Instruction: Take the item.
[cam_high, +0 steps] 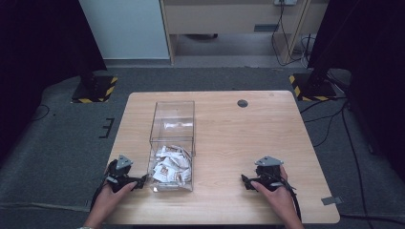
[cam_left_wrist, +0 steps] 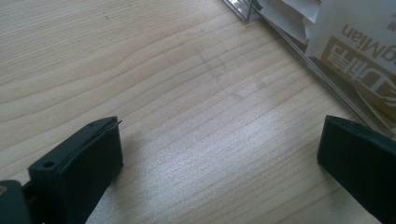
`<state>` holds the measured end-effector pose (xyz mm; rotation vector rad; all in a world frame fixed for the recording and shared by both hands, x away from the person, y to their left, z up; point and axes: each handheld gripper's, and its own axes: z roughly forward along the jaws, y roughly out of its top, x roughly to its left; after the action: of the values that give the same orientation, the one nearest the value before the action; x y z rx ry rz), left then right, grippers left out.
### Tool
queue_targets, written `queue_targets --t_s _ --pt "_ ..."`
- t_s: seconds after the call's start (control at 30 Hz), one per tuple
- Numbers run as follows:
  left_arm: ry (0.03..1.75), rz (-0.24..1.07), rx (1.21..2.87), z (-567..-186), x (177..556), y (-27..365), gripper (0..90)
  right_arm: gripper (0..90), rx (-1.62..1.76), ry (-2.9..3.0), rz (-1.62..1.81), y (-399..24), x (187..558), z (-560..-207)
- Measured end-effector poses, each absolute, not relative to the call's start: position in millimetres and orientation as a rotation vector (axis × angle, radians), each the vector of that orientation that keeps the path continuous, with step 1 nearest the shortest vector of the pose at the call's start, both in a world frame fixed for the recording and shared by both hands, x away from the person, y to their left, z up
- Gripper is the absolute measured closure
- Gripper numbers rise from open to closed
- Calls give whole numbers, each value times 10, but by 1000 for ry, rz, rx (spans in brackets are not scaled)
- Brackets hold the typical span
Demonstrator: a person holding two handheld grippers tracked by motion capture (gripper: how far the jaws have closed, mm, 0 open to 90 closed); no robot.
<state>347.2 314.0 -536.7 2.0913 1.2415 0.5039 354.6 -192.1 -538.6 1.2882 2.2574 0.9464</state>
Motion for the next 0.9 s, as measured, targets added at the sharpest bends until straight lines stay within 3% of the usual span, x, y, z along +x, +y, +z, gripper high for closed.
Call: queue_targets --t_s 0.23,0.9 --pt "1242 505 2090 -5368 3472 3139 0 139 1268 2289 986 -1887 3524 -5317" --pt "1243 506 2089 -5368 3472 3138 0 222 1075 2337 1086 -1369 3521 -4696"
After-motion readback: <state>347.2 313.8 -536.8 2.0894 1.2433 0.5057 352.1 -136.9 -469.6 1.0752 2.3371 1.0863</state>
